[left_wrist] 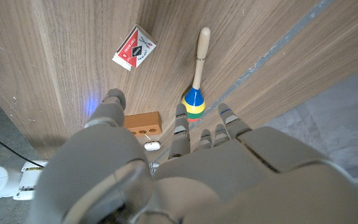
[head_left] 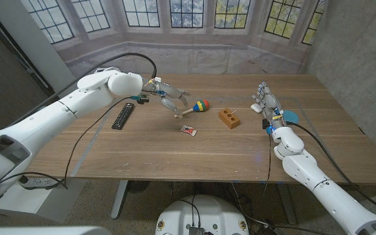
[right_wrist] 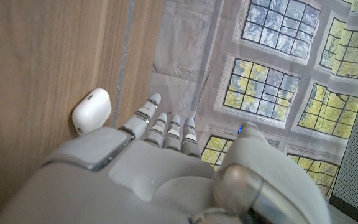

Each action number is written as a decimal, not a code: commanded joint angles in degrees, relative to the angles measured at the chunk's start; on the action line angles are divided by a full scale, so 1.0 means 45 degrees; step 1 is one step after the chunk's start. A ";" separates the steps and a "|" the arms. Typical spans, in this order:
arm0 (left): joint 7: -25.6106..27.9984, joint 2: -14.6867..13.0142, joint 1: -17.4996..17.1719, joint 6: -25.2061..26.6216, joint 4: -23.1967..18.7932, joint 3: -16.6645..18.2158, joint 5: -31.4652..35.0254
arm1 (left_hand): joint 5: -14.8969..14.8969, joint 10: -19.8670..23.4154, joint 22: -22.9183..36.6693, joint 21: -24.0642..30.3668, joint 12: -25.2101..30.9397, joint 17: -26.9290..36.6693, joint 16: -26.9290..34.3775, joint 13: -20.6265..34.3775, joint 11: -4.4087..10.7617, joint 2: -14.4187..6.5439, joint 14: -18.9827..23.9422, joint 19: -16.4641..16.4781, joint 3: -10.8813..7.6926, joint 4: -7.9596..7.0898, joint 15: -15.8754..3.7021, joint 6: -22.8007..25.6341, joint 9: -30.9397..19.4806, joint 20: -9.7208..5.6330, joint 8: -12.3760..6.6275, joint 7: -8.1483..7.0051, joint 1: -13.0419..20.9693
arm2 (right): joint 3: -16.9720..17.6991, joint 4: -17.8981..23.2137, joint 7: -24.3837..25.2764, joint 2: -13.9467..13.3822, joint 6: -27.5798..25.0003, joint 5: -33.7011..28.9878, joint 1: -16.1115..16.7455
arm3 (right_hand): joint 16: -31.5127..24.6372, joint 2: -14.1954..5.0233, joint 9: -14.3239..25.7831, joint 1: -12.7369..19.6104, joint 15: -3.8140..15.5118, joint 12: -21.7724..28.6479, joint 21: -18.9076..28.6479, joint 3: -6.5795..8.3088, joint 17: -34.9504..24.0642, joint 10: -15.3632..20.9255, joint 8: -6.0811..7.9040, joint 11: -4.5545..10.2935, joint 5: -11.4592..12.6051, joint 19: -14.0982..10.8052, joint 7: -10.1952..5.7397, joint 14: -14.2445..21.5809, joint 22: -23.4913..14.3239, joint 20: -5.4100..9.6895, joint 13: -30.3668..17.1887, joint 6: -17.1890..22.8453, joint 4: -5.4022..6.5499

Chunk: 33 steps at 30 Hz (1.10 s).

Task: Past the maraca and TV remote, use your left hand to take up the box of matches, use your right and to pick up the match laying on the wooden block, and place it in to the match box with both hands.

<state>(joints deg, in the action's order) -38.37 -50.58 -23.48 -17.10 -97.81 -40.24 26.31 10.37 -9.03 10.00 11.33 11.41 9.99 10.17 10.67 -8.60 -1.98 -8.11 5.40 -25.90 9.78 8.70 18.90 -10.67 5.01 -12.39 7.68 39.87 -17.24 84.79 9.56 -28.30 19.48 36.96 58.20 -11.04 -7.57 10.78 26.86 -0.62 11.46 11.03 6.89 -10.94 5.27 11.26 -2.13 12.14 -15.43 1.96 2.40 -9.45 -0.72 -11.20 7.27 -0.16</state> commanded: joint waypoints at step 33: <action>0.1108 0.0233 0.0214 -0.2835 0.0961 -0.0337 0.2022 | 0.0036 -0.0433 0.0063 0.0060 0.0036 0.0071 0.0107 0.0050 0.0586 0.0555 -0.0154 0.0136 0.0048 -0.0002 -0.0463 -0.0929 -0.0123 -0.0437 0.0226 -0.0054 0.0774 | 0.0296 -0.0003 0.0652 0.0413 0.0519 0.0081 0.0541 | -0.0101 0.0040 0.0023 0.0003 0.0024 -0.0012 0.0015 0.0058 -0.0049 0.0022 0.0023 -0.0107 -0.0048 -0.0149 -0.0044 0.0152 -0.0063 -0.0038 -0.0003 0.0067 -0.0112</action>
<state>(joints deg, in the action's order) -35.08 -49.78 -22.38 -27.44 -94.24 -41.60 33.09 10.37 -9.83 9.99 11.33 11.41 9.99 10.43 10.82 -6.52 0.49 -8.59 5.95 -25.91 9.78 7.32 14.35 -11.08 3.65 -11.01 7.94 42.35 -16.28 85.26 12.00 -26.97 21.16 36.98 60.09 -11.04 -7.57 10.78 26.86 -0.62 11.46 11.03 7.12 -11.07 5.27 11.26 -2.13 12.14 -15.44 1.95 2.40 -9.45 -0.73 -11.20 7.26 -0.40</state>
